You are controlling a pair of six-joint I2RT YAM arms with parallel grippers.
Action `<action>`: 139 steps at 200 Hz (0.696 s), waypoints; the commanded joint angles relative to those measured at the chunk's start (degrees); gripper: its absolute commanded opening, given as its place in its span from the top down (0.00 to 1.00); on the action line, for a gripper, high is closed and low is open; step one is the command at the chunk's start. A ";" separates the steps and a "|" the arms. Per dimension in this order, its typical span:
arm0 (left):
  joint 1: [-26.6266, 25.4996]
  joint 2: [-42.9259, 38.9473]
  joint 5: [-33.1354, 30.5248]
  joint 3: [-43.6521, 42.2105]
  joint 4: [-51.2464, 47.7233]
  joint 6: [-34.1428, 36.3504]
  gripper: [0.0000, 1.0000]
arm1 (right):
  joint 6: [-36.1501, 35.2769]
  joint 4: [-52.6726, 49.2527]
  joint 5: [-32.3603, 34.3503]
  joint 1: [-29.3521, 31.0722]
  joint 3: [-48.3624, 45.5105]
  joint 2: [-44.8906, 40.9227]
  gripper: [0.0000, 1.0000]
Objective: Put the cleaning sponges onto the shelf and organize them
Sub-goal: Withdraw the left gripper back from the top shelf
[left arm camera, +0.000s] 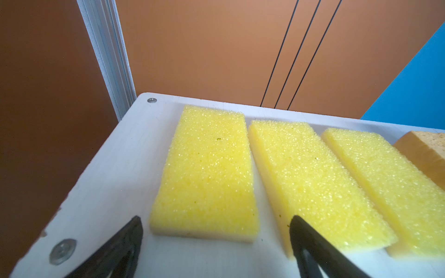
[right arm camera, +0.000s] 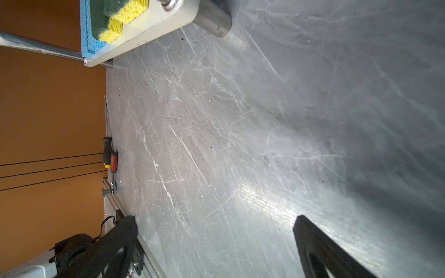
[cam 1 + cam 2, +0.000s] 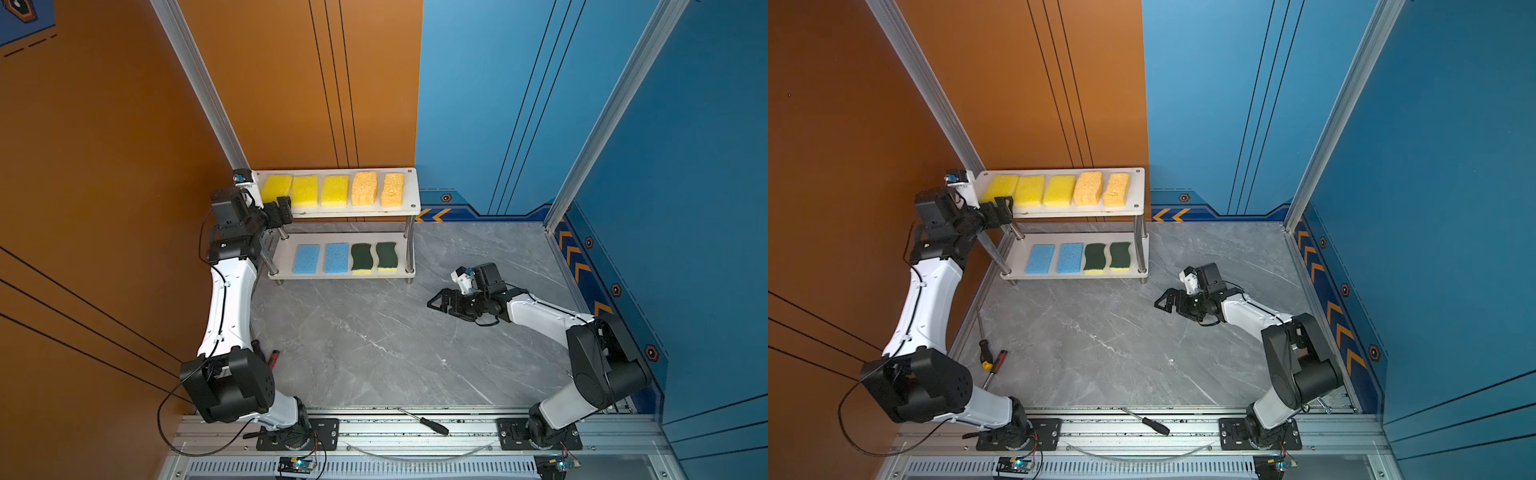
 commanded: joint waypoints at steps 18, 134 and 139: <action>0.44 -2.45 0.80 -1.41 -1.07 -0.34 0.04 | 0.09 0.36 0.53 -0.45 -0.12 -1.76 0.00; 0.79 -6.40 0.37 -2.62 -2.21 -0.12 0.02 | 0.17 0.27 0.52 -0.36 -0.07 -2.24 0.00; 0.79 -6.51 0.76 -2.44 -2.44 -0.17 0.02 | 0.14 0.24 0.37 -0.36 -0.05 -2.34 0.00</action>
